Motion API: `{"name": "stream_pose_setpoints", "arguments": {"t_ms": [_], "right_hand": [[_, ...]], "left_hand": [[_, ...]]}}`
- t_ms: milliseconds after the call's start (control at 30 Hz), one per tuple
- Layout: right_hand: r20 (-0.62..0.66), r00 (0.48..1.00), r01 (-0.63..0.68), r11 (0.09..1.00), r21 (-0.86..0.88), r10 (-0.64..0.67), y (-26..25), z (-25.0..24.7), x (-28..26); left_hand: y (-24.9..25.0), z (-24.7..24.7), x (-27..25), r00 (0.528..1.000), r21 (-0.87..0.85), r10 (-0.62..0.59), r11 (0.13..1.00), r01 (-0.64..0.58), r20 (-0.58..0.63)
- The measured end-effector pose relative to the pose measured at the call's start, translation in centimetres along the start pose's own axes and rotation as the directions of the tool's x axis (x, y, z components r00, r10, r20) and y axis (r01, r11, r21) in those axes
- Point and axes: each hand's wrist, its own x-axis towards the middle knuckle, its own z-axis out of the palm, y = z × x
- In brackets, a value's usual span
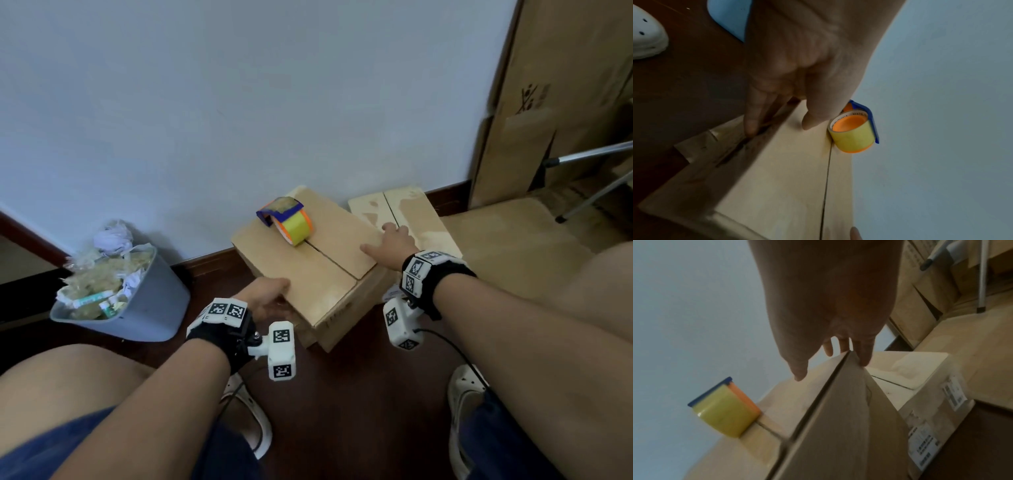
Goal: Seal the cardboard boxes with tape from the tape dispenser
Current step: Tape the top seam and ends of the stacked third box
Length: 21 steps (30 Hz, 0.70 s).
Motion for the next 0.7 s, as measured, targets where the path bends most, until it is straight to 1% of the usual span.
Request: {"name": "stream_pose_setpoints", "arguments": {"t_ms": [67,100,167,200,267,300,400,467,533,567,633,700], "right_hand": [[0.037,0.997,-0.06,0.996,-0.066,0.063,0.4,0.1,-0.5],[0.069,0.994,-0.076,0.993,-0.087,0.082,0.9,0.2,-0.8],[0.111,0.99,-0.075,0.993,-0.087,0.084,1.8,0.3,-1.3],[0.123,0.99,-0.066,0.995,-0.075,0.075,2.1,0.3,-1.6],[0.135,0.989,-0.052,0.998,-0.048,0.058,2.6,0.5,-2.2],[0.139,0.989,-0.05,0.998,-0.027,0.053,2.7,0.7,-2.4],[0.146,0.987,-0.078,0.995,0.061,0.069,2.8,1.3,-2.6],[0.146,0.986,-0.095,0.987,0.127,0.076,2.7,1.6,-2.7],[0.129,0.988,-0.101,0.98,0.171,0.08,2.5,1.9,-2.8],[0.116,0.99,-0.103,0.978,0.183,0.082,2.4,1.9,-2.9],[0.092,0.993,-0.089,0.976,0.197,0.072,2.2,2.1,-3.1],[0.077,0.996,-0.061,0.976,0.208,0.046,2.2,2.3,-3.2]], "left_hand": [[0.3,0.0,-0.1,0.998,0.029,0.066,0.997,-0.066,-0.016],[0.5,0.0,-0.2,0.993,0.062,0.118,0.991,-0.117,-0.02],[0.8,0.0,0.2,0.974,0.13,0.228,0.966,-0.225,-0.009],[1.0,0.0,0.4,0.965,0.156,0.261,0.953,-0.258,0.002],[1.2,-0.2,1.4,0.951,0.191,0.308,0.933,-0.304,0.006],[0.9,-0.6,3.4,0.946,0.229,0.323,0.921,-0.314,0.0],[1.8,-0.5,2.4,0.966,0.411,0.258,0.879,-0.241,0.015],[2.5,-0.2,0.5,0.97,0.548,0.235,0.806,-0.226,0.054],[2.5,-0.3,0.5,0.969,0.661,0.22,0.713,-0.235,0.108],[2.4,-0.4,0.4,0.963,0.697,0.232,0.668,-0.261,0.138],[2.1,-0.6,0.6,0.952,0.743,0.25,0.601,-0.296,0.177],[1.8,-0.3,0.8,0.949,0.776,0.246,0.552,-0.305,0.197]]}}
